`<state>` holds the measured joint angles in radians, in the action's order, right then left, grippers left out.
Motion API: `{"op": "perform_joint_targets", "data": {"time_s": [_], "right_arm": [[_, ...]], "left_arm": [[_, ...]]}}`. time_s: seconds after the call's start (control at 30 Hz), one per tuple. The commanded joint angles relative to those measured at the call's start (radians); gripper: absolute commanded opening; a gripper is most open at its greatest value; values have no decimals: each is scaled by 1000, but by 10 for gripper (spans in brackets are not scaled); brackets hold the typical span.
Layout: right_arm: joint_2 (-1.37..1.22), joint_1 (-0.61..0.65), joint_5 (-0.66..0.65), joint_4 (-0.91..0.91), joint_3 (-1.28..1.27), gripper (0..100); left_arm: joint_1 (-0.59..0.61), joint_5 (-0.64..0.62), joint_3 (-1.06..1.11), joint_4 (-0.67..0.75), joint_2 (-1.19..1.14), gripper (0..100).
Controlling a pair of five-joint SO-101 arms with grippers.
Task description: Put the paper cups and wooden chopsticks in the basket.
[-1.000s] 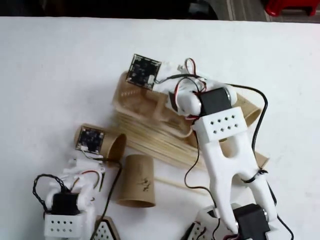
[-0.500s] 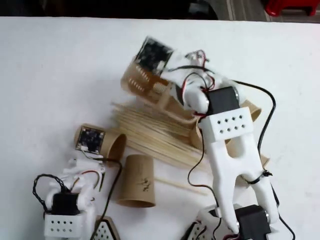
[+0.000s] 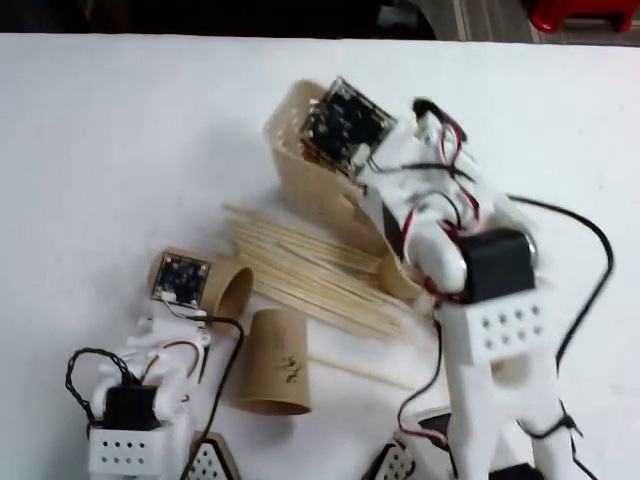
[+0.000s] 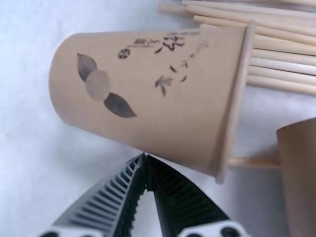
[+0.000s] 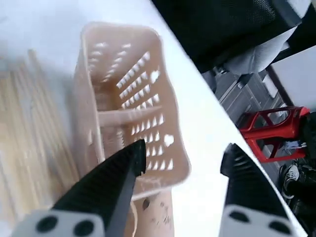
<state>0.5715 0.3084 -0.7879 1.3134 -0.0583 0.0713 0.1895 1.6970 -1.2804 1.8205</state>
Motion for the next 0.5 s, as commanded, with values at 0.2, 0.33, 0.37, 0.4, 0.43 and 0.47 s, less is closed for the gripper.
{"op": "perform_joint_targets", "data": {"time_s": [0.2,0.33,0.37,0.4,0.43,0.47], "right_arm": [[108,-15,80,341,5,159],[107,-16,123,318,-140,175],[105,-25,124,286,-187,175],[105,-42,124,246,-236,175],[105,-58,124,199,-285,175],[105,-71,124,156,-330,174]], "left_arm": [[-1,-6,-5,-5,1,24],[1,-6,-5,-5,1,24],[1,-6,-5,-5,1,24],[1,-8,-5,-5,1,24],[1,-8,-5,-5,1,24],[1,-8,-5,-5,1,24]]}}
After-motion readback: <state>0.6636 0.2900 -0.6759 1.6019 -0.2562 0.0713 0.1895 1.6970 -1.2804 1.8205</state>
